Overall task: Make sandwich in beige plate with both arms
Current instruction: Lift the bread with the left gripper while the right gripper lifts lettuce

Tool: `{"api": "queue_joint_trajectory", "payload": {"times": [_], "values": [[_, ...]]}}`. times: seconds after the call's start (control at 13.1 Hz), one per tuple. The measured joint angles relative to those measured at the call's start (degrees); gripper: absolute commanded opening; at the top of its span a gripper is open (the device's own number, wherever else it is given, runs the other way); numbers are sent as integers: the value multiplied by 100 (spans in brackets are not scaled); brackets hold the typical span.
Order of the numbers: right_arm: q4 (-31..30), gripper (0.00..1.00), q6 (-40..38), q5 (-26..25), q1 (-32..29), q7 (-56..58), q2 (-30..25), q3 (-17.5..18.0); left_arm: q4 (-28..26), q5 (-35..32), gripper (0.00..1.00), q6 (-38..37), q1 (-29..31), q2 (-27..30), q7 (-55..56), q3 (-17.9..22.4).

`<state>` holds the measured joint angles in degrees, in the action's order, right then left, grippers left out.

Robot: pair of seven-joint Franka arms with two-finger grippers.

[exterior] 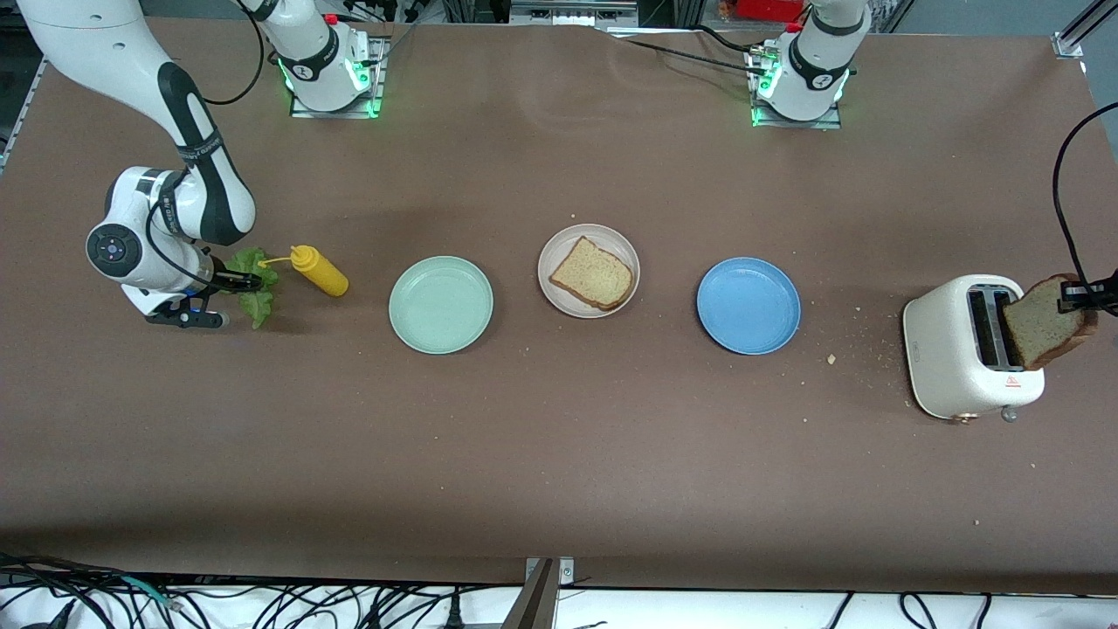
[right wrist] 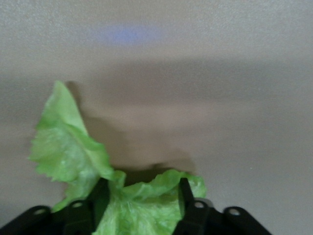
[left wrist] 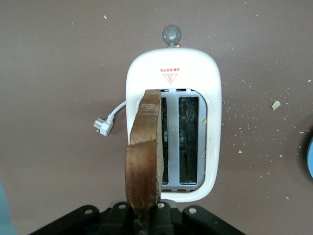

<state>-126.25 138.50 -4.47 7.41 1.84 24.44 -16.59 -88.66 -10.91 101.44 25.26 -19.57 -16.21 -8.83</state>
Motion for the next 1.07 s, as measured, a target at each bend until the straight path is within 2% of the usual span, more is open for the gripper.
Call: {"api": "queue_joint_trajectory", "payload": {"times": [0.46, 0.61, 0.76, 0.92, 1.07], "values": [[280, 0, -212, 0, -2, 300, -133, -46, 586, 1, 0, -697, 0, 61, -9, -245], [751, 0, -1027, -4, -2, 434, -310, -62, 679, 35, 0, -838, -4, 171, -18, -358], [1502, 0, -2211, -5, -1, 519, -480, -66, 691, 197, 0, -1002, -6, 337, -33, -462], [2360, 0, -3332, 9, 17, 529, -599, -37, 691, 574, 0, -1197, -12, 453, -48, -505], [3108, 0, -4096, 190, 107, 525, -637, 39, 689, 1050, 0, -1383, 7, 474, -84, -481]]}}
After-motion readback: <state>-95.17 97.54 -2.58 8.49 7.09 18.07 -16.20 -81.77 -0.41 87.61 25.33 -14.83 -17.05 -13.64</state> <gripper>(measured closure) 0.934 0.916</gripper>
